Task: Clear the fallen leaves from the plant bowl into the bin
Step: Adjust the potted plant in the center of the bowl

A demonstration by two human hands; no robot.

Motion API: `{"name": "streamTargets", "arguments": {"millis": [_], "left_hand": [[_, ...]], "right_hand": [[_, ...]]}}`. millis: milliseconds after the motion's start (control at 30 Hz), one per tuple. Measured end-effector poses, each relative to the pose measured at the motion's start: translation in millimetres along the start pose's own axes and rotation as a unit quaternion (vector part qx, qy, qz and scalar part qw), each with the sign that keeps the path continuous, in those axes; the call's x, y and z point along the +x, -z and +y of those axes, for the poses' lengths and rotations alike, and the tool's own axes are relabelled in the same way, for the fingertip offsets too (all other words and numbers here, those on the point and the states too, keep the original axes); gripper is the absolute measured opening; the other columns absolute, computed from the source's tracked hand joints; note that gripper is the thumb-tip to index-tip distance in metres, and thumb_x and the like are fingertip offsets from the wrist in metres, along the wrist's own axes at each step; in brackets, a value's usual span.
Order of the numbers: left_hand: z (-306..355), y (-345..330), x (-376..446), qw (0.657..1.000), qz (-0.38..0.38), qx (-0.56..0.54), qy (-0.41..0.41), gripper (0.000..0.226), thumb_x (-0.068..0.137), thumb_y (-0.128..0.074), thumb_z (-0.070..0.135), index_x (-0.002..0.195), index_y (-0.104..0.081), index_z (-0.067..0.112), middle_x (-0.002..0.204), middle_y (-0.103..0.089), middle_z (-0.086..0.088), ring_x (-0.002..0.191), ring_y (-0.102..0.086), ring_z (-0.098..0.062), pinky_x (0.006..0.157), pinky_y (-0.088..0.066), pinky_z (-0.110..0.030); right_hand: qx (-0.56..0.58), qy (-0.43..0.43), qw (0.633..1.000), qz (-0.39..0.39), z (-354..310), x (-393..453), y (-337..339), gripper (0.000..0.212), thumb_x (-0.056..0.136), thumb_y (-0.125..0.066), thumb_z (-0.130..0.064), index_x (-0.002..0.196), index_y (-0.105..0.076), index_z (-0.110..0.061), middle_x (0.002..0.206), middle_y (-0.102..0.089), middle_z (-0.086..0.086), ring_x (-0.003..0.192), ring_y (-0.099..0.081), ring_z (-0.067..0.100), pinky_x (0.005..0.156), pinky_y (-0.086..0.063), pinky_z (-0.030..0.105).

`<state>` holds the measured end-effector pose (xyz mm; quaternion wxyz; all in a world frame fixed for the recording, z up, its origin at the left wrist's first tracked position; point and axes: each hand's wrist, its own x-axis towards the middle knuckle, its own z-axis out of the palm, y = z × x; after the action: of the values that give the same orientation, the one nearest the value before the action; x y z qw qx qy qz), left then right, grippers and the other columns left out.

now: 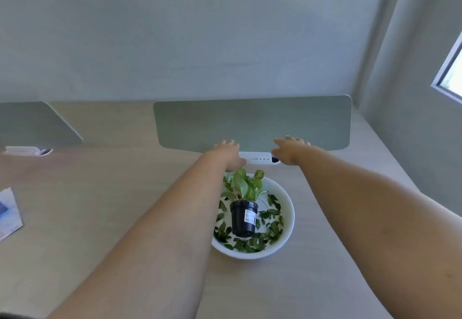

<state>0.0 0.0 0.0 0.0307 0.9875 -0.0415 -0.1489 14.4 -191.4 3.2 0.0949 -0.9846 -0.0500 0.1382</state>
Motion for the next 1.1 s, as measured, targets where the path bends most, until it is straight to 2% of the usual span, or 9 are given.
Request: {"name": "streamTargets", "arguments": {"millis": [133,267,533,700,800,867,933,1000,1100], "left_hand": [[-5.9,-6.3,-4.2,0.999,-0.021,-0.004,0.024,0.072,0.097,-0.04,0.048,0.154,-0.013,0.012,0.163,-0.009,-0.006,0.15,-0.008,-0.03,0.121,-0.013,-0.047],[-14.2,-18.9,-5.4,0.998,-0.031,-0.033,0.046,0.066,0.092,-0.047,0.051,0.146,-0.037,0.015,0.15,-0.042,-0.011,0.132,-0.044,-0.031,0.106,-0.039,-0.043],[-38.7,-77.3,-16.6,0.983,-0.084,-0.139,0.082,0.071,0.093,-0.049,0.05,0.151,-0.028,0.013,0.156,-0.033,-0.01,0.14,-0.035,-0.03,0.112,-0.033,-0.042],[-42.3,-107.5,-22.1,0.938,-0.089,-0.311,0.123,0.065,0.091,-0.054,0.047,0.146,-0.039,0.016,0.152,-0.04,-0.008,0.136,-0.042,-0.028,0.112,-0.034,-0.04],[-43.0,-128.5,-22.6,0.912,-0.111,-0.368,0.142,0.066,0.088,-0.056,0.047,0.144,-0.043,0.014,0.149,-0.044,-0.008,0.132,-0.046,-0.028,0.109,-0.037,-0.04],[-40.5,-139.8,-24.0,0.881,-0.12,-0.428,0.16,0.063,0.089,-0.057,0.044,0.142,-0.045,0.014,0.143,-0.051,-0.011,0.123,-0.055,-0.029,0.106,-0.043,-0.042],[-36.9,-147.4,-26.1,0.853,-0.136,-0.474,0.17,0.06,0.092,-0.056,0.039,0.144,-0.041,0.014,0.14,-0.053,-0.01,0.118,-0.058,-0.028,0.104,-0.044,-0.039],[-36.0,-154.9,-27.3,0.832,-0.143,-0.51,0.167,0.054,0.092,-0.057,0.036,0.14,-0.046,0.015,0.137,-0.056,-0.008,0.116,-0.058,-0.026,0.104,-0.044,-0.038],[-44.0,-177.6,-18.5,0.817,-0.121,-0.536,0.174,0.083,0.069,-0.069,0.05,0.142,-0.044,0.02,0.137,-0.058,-0.004,0.119,-0.058,-0.024,0.107,-0.043,-0.044]], "right_hand": [[-0.014,-0.01,1.0,-0.026,3.6,-0.2,-14.6,0.058,0.098,-0.029,-0.043,0.153,-0.014,-0.028,0.162,-0.008,0.008,0.147,-0.008,0.035,0.116,-0.009,0.054],[-0.004,0.0,0.999,-0.052,2.5,-0.7,-33.6,0.06,0.098,-0.033,-0.041,0.153,-0.015,-0.025,0.16,-0.014,0.011,0.146,-0.013,0.035,0.118,-0.014,0.051],[0.081,0.006,0.986,-0.147,0.1,-10.9,-82.9,0.061,0.098,-0.042,-0.033,0.151,-0.021,-0.011,0.158,-0.023,0.011,0.144,-0.025,0.029,0.115,-0.02,0.039],[0.096,0.006,0.977,-0.189,-5.8,-14.3,-109.3,0.054,0.1,-0.04,-0.03,0.148,-0.031,-0.009,0.157,-0.027,0.01,0.143,-0.027,0.029,0.113,-0.022,0.036],[0.166,-0.03,0.968,-0.185,-9.5,-10.6,-126.6,0.043,0.095,-0.049,-0.024,0.131,-0.053,-0.001,0.137,-0.054,0.017,0.126,-0.049,0.032,0.102,-0.039,0.035],[0.234,-0.057,0.954,-0.177,-11.1,-8.2,-135.7,0.035,0.092,-0.053,-0.02,0.119,-0.061,0.001,0.123,-0.063,0.02,0.115,-0.059,0.034,0.094,-0.049,0.037],[0.283,-0.08,0.937,-0.188,-10.8,-7.3,-141.6,0.033,0.094,-0.051,-0.017,0.119,-0.06,0.003,0.123,-0.064,0.02,0.113,-0.062,0.034,0.089,-0.051,0.036],[0.326,-0.096,0.911,-0.233,-12.7,-13.5,-142.5,0.035,0.099,-0.042,-0.015,0.127,-0.053,0.002,0.132,-0.058,0.017,0.121,-0.056,0.033,0.088,-0.045,0.034],[0.384,-0.133,0.881,-0.242,-13.1,-14.3,-147.0,0.04,0.1,-0.041,-0.021,0.131,-0.047,0.003,0.138,-0.053,0.019,0.127,-0.05,0.033,0.101,-0.04,0.037]]}}
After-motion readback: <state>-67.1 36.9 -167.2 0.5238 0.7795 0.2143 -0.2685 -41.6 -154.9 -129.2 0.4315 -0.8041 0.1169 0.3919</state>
